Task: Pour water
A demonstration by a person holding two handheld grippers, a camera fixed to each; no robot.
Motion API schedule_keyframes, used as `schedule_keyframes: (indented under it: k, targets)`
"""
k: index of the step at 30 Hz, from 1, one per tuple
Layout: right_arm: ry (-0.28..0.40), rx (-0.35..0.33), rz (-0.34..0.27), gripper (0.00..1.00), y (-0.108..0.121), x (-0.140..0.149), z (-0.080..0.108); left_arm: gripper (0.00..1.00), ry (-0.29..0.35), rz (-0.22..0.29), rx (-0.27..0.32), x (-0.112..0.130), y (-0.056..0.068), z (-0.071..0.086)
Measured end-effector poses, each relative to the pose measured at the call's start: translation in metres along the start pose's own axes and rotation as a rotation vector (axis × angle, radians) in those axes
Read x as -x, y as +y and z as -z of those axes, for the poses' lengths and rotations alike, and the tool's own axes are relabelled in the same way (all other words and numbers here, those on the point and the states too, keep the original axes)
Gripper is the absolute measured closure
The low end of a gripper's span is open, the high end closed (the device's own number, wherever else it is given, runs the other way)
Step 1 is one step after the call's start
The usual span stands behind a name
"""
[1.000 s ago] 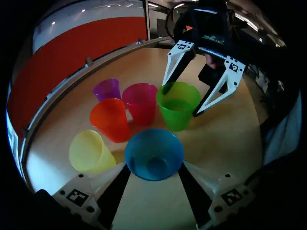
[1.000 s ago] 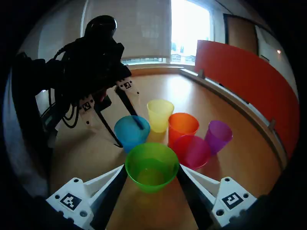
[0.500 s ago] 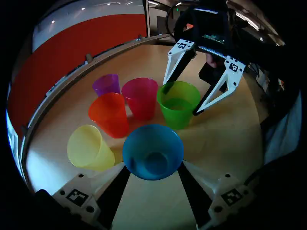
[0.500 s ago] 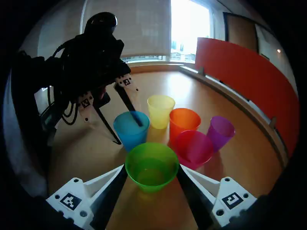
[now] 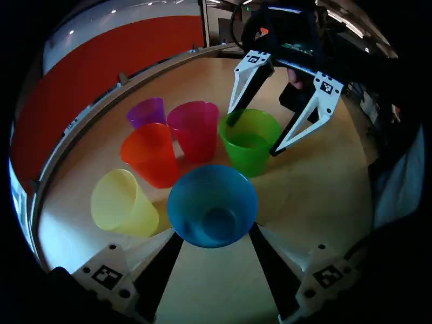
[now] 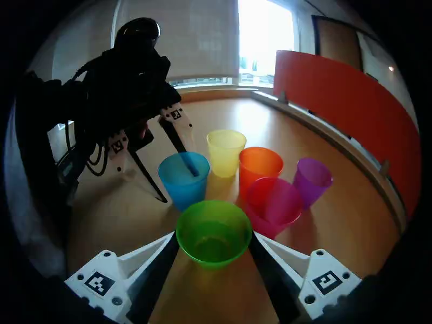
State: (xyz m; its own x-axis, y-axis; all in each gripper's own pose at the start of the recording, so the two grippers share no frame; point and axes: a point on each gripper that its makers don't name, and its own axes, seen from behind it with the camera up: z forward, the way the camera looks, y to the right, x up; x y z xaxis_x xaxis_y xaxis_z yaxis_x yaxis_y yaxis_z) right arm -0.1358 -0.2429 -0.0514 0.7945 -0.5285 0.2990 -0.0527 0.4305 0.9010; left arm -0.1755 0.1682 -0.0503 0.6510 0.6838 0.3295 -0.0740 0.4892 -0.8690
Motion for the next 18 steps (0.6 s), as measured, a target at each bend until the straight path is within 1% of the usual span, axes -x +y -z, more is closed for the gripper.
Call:
schedule_keyframes:
  k: [9, 12, 18]
  targets:
    - [0.004, 0.006, 0.001, 0.06, 0.0, 0.001, 0.002, 0.14, -0.001, -0.001, -0.007, 0.002, 0.001, 0.003]
    - [0.008, 0.008, -0.004, 0.05, 0.0, 0.0, 0.003, 0.14, -0.002, 0.004, -0.003, 0.003, 0.002, 0.004]
    - [-0.005, 0.018, -0.011, 0.05, 0.0, 0.007, 0.008, 0.14, 0.004, 0.022, -0.016, 0.005, -0.002, 0.012]
